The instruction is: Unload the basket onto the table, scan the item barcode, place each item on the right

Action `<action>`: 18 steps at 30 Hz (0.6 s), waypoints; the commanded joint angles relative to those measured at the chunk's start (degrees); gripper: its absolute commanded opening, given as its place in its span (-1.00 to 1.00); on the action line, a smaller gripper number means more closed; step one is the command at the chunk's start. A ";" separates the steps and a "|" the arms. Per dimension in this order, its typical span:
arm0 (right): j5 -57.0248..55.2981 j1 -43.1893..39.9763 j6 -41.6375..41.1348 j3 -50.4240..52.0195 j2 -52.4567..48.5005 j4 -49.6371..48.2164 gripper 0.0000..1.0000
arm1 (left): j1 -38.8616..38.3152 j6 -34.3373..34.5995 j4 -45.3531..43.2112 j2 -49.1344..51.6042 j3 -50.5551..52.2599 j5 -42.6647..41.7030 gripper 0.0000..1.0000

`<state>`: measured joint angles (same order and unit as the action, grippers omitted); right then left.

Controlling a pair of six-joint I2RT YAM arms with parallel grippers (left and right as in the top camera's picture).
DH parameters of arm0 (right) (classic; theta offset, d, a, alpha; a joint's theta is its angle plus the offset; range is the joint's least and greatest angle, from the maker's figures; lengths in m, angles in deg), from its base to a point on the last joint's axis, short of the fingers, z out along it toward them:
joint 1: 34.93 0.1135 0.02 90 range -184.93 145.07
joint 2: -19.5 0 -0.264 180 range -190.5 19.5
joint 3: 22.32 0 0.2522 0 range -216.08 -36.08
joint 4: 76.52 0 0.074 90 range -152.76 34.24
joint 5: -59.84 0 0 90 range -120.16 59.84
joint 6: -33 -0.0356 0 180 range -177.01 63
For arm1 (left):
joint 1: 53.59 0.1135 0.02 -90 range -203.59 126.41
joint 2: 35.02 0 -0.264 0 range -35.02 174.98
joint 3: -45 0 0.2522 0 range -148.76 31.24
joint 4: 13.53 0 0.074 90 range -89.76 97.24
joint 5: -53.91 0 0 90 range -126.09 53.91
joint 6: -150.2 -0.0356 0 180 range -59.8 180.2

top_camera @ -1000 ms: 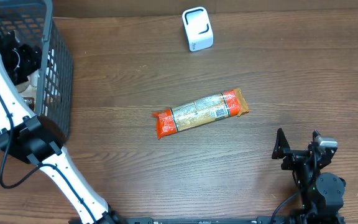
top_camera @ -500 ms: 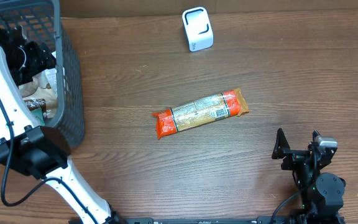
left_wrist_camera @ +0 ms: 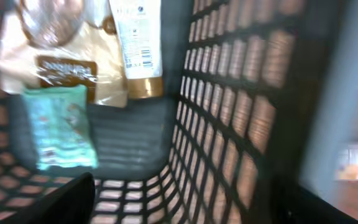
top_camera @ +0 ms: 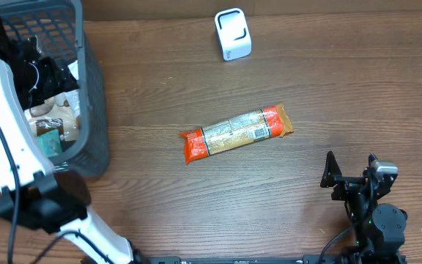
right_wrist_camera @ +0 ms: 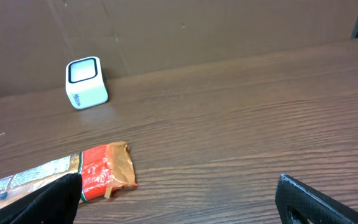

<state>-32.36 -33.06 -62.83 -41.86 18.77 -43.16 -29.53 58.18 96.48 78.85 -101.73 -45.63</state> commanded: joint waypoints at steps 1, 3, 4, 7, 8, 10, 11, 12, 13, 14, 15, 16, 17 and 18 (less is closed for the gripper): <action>-0.52 -0.22 -0.13 -0.46 0.50 1.11 1.00 | -3.93 -1.20 0.57 -6.71 2.95 -2.12 0.63; -0.52 -0.22 -0.13 -0.46 0.50 1.11 1.00 | -4.76 -0.74 0.39 -7.98 5.05 0.07 0.61; -0.52 -0.24 -0.13 -0.46 0.50 1.11 1.00 | -4.83 0.35 -0.11 -8.24 5.68 1.77 0.61; -0.52 -0.22 -0.13 -0.46 0.50 1.11 1.00 | -4.20 3.63 -3.21 -8.24 6.62 3.48 0.62; -0.52 -0.22 -0.13 -0.46 0.50 1.11 1.00 | -3.87 4.70 -4.70 -8.24 6.75 3.21 0.62; -0.52 -0.22 -0.13 -0.46 0.50 1.11 1.00 | -3.39 7.08 -7.52 -8.24 6.75 2.91 0.63; -0.52 -0.22 -0.13 -0.46 0.50 1.11 1.00 | -3.34 8.22 -8.85 -8.24 6.75 2.86 0.64; -0.52 -0.24 -0.13 -0.46 0.50 1.11 1.00 | -3.37 8.96 -9.99 -8.24 6.75 2.89 0.64; -0.52 -0.22 -0.13 -0.46 0.50 1.11 1.00 | -3.37 9.42 -11.19 -8.24 6.78 2.89 0.64; -0.52 -0.24 -0.13 -0.46 0.50 1.11 1.00 | -3.37 9.35 -12.63 -8.24 6.80 2.58 0.64; -0.50 -0.22 -0.13 -0.46 0.50 1.11 1.00 | -3.41 9.18 -14.40 -8.24 6.91 1.90 0.66; -0.52 -0.22 -0.13 -0.46 0.50 1.11 1.00 | -3.54 8.79 -15.56 -8.24 6.93 1.05 0.68; -0.52 -0.22 -0.13 -0.46 0.50 1.11 1.00 | -3.98 7.28 -17.05 -8.24 6.93 -1.51 0.68; -0.52 -0.22 -0.13 -0.46 0.50 1.11 1.00 | -4.35 5.60 -18.05 -8.24 6.93 -4.02 0.67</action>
<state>-32.36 -33.06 -62.83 -41.86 18.77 -43.14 -32.94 65.18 80.46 70.52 -95.08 -44.28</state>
